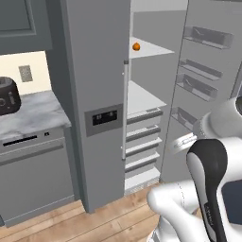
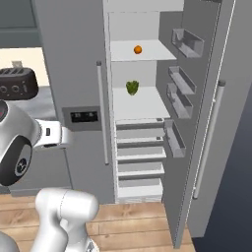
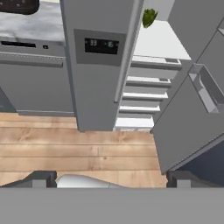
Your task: Pick up the pear and tangerine from the fridge and place one fruit on each plate on the dining counter.
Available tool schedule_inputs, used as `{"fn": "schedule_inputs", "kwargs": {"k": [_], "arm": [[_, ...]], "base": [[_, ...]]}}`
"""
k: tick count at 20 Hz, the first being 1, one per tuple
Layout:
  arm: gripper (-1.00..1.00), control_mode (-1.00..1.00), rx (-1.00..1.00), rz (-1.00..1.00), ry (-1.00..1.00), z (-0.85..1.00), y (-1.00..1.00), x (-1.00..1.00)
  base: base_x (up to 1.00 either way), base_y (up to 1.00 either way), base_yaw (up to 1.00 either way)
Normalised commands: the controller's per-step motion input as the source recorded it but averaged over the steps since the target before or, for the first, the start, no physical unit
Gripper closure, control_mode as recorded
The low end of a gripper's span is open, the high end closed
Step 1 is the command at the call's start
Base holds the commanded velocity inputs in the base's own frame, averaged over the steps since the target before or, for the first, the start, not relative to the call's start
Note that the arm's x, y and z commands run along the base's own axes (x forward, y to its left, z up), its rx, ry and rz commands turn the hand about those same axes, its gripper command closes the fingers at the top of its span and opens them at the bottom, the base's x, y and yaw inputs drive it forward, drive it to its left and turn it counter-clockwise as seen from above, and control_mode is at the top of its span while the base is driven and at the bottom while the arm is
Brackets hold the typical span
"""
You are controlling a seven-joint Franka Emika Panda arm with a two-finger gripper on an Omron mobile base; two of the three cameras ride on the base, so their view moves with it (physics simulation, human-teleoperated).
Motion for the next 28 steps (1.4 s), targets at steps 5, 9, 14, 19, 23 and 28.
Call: {"fn": "schedule_inputs", "kwargs": {"k": [5,9,14,19,23,28], "arm": [[-1.00,1.00,0.00,0.00,0.00,0.00,0.00,0.00],[-1.00,1.00,0.00,0.00,0.00,0.00,0.00,0.00],[-1.00,1.00,0.00,0.00,0.00,0.00,0.00,0.00],[-1.00,1.00,0.00,0.00,0.00,0.00,0.00,0.00],[-1.00,1.00,0.00,0.00,0.00,0.00,0.00,0.00],[-1.00,1.00,0.00,0.00,0.00,0.00,0.00,0.00]], "base": [[0.49,-0.07,0.00],[0.88,-0.18,0.00],[0.73,-0.36,0.04],[0.58,-0.49,0.10],[0.52,-0.34,0.19],[0.49,-0.22,0.25]]}}
